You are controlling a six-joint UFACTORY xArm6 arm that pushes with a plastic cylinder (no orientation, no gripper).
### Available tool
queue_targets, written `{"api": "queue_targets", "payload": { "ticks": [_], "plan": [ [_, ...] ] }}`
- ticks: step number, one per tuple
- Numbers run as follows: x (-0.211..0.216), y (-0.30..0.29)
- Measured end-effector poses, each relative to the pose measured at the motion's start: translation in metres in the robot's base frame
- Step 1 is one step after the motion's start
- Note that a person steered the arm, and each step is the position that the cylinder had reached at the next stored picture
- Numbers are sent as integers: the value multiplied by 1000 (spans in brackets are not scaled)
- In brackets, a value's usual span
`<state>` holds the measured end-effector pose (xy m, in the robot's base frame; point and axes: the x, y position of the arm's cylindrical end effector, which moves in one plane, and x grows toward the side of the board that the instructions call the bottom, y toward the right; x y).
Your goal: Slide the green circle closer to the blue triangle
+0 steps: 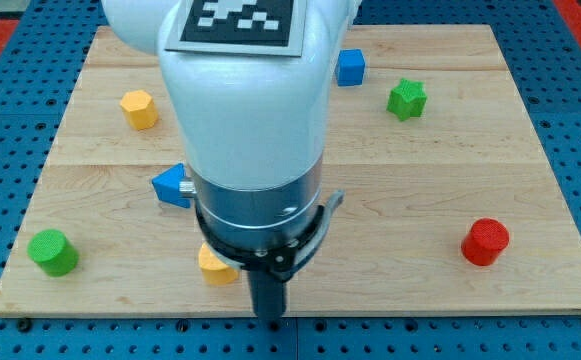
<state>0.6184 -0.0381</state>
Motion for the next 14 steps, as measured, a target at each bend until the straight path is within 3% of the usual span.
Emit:
{"api": "queue_targets", "payload": {
  "ticks": [2, 3, 4, 6, 8, 9, 10, 11, 13, 14],
  "plan": [
    [-24, -7],
    [-1, -83],
    [0, -96],
    [-8, -241],
    [-105, -189],
    [-114, -195],
    [-91, -251],
    [-92, -267],
    [-64, -253],
    [-79, -232]
  ]
}}
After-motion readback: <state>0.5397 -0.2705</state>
